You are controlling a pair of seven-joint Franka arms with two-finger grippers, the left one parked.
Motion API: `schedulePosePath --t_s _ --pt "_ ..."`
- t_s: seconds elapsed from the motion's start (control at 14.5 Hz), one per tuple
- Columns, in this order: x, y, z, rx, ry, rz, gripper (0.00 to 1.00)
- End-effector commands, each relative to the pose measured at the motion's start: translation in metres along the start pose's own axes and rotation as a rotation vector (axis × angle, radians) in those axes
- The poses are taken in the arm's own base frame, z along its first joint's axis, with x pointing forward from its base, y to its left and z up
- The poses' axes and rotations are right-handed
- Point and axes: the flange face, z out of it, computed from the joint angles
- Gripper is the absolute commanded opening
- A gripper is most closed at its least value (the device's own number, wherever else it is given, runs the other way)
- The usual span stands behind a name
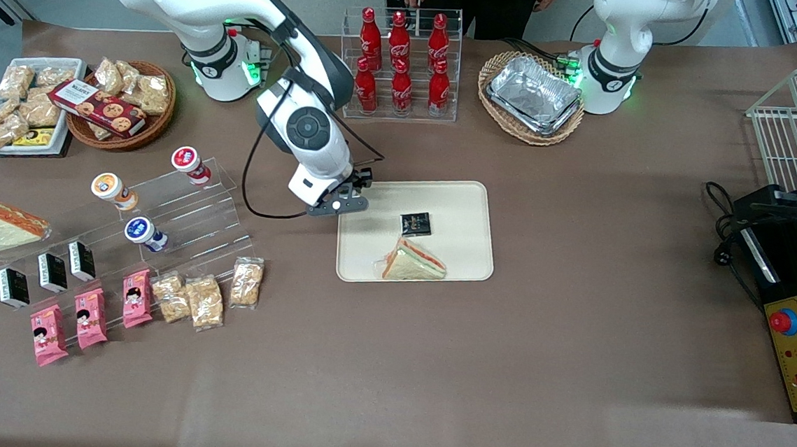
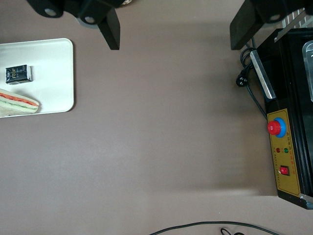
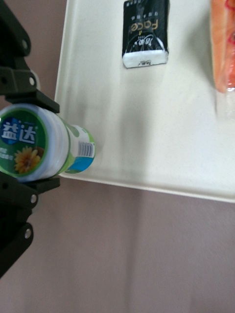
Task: Place green gum on tray
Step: 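Carry the held green gum jar over to the cream tray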
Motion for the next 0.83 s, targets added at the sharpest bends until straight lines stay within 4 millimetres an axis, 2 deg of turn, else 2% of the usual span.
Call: schedulePosePath --t_s 0.0,0.35,0.55,0.62,0.69,0.76 --pt "0.001 -0.010 0.022 0.005 0.013 -0.014 0.00" --pt "0.001 -0.021 0.055 -0.038 0.070 -0.003 0.00" --pt "0.001 -0.024 0.059 -0.041 0.076 -0.007 0.00" --pt "0.001 -0.025 0.058 -0.038 0.078 -0.008 0.05" --pt "0.002 -0.026 0.057 -0.036 0.081 -0.008 0.36" --pt "0.003 -0.024 0.057 -0.036 0.081 -0.005 0.76"
